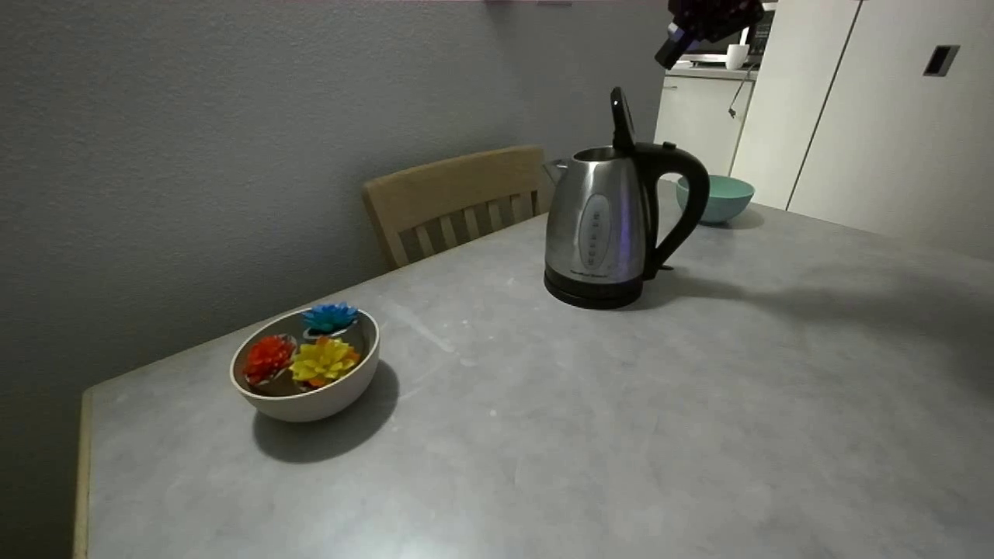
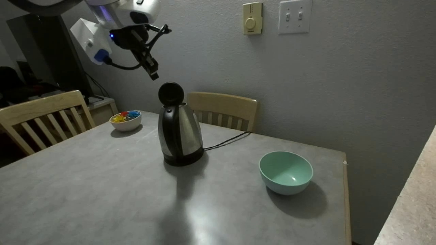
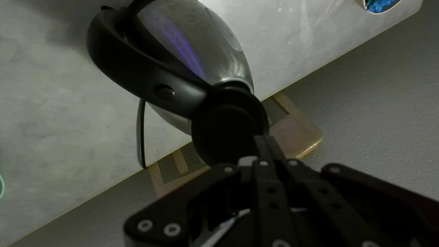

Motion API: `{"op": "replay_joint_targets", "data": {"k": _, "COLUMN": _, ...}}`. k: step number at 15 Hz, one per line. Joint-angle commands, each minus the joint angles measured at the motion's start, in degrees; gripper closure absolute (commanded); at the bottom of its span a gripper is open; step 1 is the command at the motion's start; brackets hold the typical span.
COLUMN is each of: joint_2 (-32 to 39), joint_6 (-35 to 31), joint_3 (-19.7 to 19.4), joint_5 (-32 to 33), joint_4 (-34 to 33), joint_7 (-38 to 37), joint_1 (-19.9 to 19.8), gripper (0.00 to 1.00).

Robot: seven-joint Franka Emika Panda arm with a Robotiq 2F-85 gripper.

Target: Close the kettle

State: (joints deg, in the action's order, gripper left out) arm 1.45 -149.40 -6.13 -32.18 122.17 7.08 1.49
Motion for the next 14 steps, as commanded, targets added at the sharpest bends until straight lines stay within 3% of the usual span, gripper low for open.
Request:
{"op": "replay_joint_targets", "data": {"k": 1, "joint_2": 3.29, "joint_6": 0.49, "joint_3": 1.66, "joint_5": -0.67, "joint_4": -2.56, "joint_7": 1.33, "joint_1": -1.86, "gripper": 1.0}}
{"op": "replay_joint_targets", "data": {"k": 5, "joint_2": 5.06, "joint_6": 2.63, "joint_3": 2.32, "joint_5": 2.07, "joint_4": -3.44, "joint_7": 0.97, "joint_1": -2.44, "gripper": 1.0}}
{"op": "replay_joint_targets", "data": {"k": 7, "joint_2": 4.49, "joint_6": 7.57, "joint_3": 2.9, "joint_5": 1.15, "joint_4": -3.97, "joint_7": 2.91, "joint_1": -3.09, "gripper": 1.0}}
{"op": "replay_joint_targets", "data": {"k": 8, "joint_2": 4.09, "joint_6": 3.32, "joint_3": 3.06, "joint_5": 1.66, "joint_4": -2.25, "joint_7": 0.72, "joint_1": -2.58, "gripper": 1.0}}
{"op": "replay_joint_targets", "data": {"k": 14, "joint_2": 3.09, "joint_6": 1.51, "joint_3": 3.67, "joint_5": -0.67, "joint_4": -1.14, "joint_7": 2.22, "joint_1": -2.76, "gripper": 1.0}}
